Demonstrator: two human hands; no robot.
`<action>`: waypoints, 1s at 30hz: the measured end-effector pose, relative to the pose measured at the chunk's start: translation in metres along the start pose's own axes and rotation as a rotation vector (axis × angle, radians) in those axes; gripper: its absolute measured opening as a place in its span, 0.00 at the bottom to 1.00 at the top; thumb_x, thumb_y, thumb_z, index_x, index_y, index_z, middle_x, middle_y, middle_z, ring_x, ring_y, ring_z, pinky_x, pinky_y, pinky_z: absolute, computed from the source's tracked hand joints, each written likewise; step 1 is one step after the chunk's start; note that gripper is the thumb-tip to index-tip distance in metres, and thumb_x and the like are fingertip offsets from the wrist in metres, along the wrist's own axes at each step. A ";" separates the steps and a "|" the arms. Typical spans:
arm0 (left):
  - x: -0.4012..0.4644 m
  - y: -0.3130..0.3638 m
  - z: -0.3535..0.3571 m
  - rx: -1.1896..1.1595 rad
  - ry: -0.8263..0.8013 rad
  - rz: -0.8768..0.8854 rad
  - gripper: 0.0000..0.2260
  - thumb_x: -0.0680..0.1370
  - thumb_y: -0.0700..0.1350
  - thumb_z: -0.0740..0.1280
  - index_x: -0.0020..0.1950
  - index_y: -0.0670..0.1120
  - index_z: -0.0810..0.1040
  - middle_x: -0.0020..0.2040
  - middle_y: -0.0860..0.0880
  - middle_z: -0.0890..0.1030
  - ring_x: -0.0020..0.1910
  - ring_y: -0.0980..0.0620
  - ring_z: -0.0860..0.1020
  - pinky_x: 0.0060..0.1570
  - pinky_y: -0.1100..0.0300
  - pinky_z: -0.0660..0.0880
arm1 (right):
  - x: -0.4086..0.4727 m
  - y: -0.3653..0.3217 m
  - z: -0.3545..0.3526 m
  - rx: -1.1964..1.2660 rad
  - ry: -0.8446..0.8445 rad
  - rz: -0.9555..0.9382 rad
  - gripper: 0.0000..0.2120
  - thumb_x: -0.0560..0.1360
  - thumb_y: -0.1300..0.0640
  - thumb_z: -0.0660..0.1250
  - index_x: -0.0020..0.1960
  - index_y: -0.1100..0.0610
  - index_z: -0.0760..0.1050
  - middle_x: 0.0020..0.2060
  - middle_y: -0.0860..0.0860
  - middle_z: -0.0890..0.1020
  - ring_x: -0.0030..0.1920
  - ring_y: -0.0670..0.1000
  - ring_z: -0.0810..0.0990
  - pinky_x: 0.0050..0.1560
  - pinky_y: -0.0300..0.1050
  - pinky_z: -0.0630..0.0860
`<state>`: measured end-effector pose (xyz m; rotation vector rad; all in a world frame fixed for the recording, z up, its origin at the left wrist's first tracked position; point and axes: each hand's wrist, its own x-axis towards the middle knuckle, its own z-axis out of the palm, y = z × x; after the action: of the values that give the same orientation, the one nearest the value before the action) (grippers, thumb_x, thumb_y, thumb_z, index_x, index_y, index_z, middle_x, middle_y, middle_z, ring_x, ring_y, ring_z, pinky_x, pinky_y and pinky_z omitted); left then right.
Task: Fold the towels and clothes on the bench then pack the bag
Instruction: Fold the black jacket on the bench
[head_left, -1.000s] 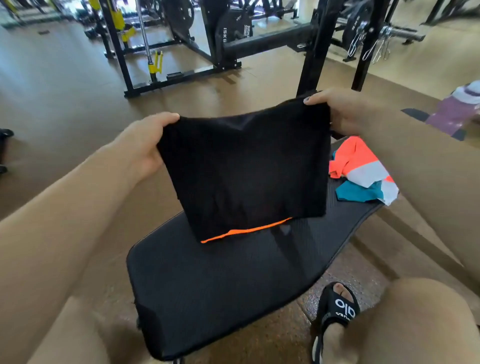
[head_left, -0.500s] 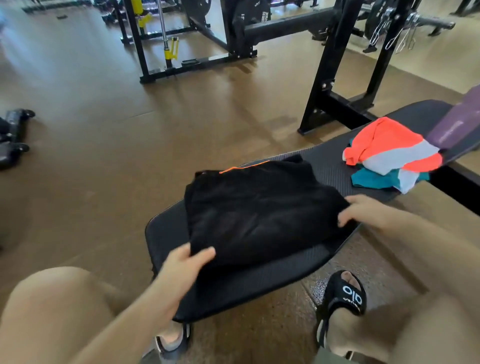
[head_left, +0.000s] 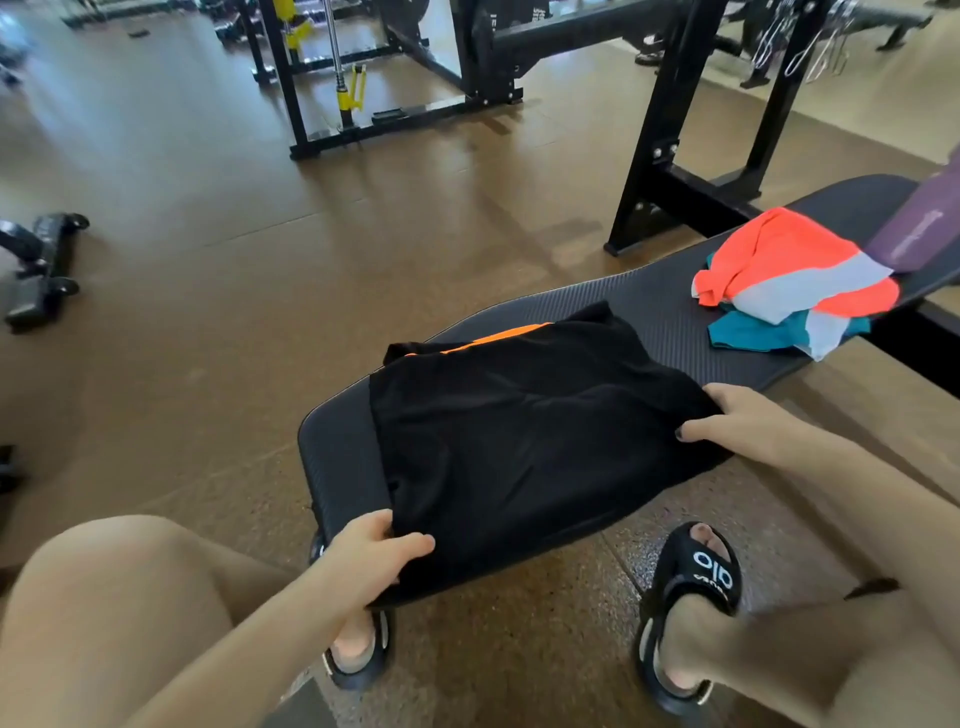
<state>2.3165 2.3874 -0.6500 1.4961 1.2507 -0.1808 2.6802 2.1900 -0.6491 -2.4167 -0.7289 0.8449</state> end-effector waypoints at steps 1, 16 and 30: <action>0.003 0.003 -0.003 0.009 0.001 -0.025 0.13 0.77 0.46 0.74 0.58 0.45 0.78 0.53 0.43 0.85 0.46 0.47 0.84 0.50 0.49 0.82 | 0.000 -0.001 -0.001 -0.015 -0.013 0.014 0.12 0.72 0.56 0.74 0.53 0.53 0.75 0.50 0.51 0.82 0.49 0.51 0.80 0.46 0.49 0.76; 0.098 0.113 -0.054 -0.155 0.214 0.146 0.20 0.75 0.44 0.74 0.64 0.46 0.72 0.58 0.47 0.80 0.55 0.48 0.81 0.57 0.46 0.80 | 0.067 -0.063 -0.004 0.121 0.014 0.073 0.31 0.72 0.46 0.76 0.69 0.56 0.70 0.61 0.52 0.75 0.57 0.52 0.73 0.57 0.49 0.71; 0.138 0.124 -0.075 0.452 0.341 0.434 0.04 0.77 0.41 0.67 0.47 0.51 0.77 0.43 0.53 0.81 0.42 0.54 0.77 0.36 0.62 0.69 | 0.101 -0.058 -0.023 0.236 -0.073 0.135 0.33 0.67 0.59 0.78 0.68 0.52 0.70 0.60 0.52 0.78 0.55 0.53 0.79 0.55 0.52 0.79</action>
<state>2.4321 2.5500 -0.6403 2.2262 1.1571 0.0926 2.7445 2.2895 -0.6419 -2.2516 -0.4664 1.0170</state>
